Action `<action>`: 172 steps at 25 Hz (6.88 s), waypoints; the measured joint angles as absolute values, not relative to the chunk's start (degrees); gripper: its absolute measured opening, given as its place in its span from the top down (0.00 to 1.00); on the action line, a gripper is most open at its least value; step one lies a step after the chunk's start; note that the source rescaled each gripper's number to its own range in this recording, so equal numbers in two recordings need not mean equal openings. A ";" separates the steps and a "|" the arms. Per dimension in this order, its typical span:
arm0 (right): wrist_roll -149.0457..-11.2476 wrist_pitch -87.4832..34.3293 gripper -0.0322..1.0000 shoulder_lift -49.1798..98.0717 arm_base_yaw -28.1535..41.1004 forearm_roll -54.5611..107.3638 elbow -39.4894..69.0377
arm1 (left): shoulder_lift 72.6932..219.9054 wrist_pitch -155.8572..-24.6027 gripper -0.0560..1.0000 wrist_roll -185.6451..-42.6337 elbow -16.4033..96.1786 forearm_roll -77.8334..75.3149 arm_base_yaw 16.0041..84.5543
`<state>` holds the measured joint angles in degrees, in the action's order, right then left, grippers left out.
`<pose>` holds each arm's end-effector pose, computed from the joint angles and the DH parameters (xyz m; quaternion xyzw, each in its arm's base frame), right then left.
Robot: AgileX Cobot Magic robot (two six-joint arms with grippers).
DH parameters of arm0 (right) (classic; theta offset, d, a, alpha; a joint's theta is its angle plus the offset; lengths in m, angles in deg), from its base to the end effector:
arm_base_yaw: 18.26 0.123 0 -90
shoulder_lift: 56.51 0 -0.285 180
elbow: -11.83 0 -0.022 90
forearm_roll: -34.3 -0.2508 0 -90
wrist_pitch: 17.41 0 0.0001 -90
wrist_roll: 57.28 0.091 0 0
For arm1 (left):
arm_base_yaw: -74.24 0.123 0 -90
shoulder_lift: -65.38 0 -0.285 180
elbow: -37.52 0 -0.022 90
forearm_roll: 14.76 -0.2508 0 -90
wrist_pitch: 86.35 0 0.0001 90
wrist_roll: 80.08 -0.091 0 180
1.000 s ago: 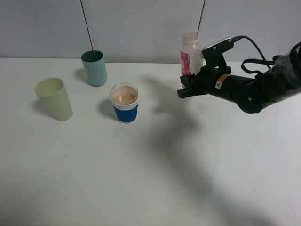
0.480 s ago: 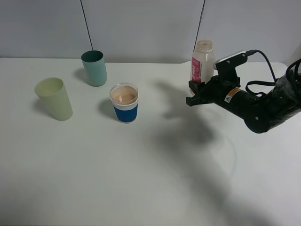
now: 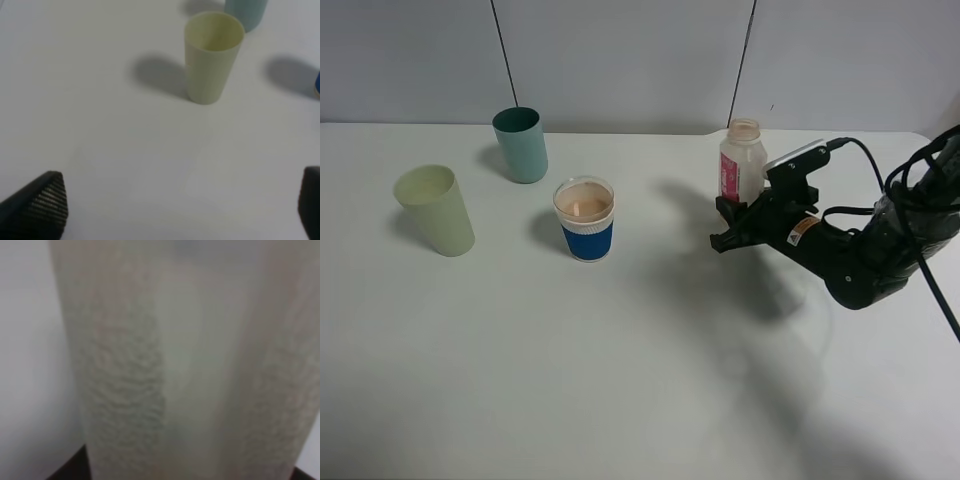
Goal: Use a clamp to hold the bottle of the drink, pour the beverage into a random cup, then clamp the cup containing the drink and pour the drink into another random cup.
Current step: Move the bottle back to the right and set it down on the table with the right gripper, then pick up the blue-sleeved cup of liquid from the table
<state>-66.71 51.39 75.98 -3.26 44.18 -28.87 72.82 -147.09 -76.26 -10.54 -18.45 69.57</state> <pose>0.3159 0.0997 0.0639 -0.2387 0.7537 0.0740 0.6078 -0.0064 0.0057 0.2799 0.0048 0.8487 -0.0070 0.5288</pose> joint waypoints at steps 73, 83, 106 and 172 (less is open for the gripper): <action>-69.73 49.66 0.18 74.58 -3.26 37.87 -29.82 | 72.82 -147.09 0.21 -76.26 -10.54 -18.45 69.57; -70.95 48.57 0.17 68.84 -3.26 36.06 -36.04 | 72.82 -147.09 0.21 -76.26 -10.54 -18.45 69.57; -73.17 49.91 0.16 40.15 -3.26 26.41 -50.45 | 72.82 -147.09 0.21 -76.31 -10.54 -18.45 69.57; -46.13 -63.98 0.00 -25.51 -0.03 41.38 -32.98 | 72.82 -147.09 0.21 -76.31 -10.54 -18.45 69.57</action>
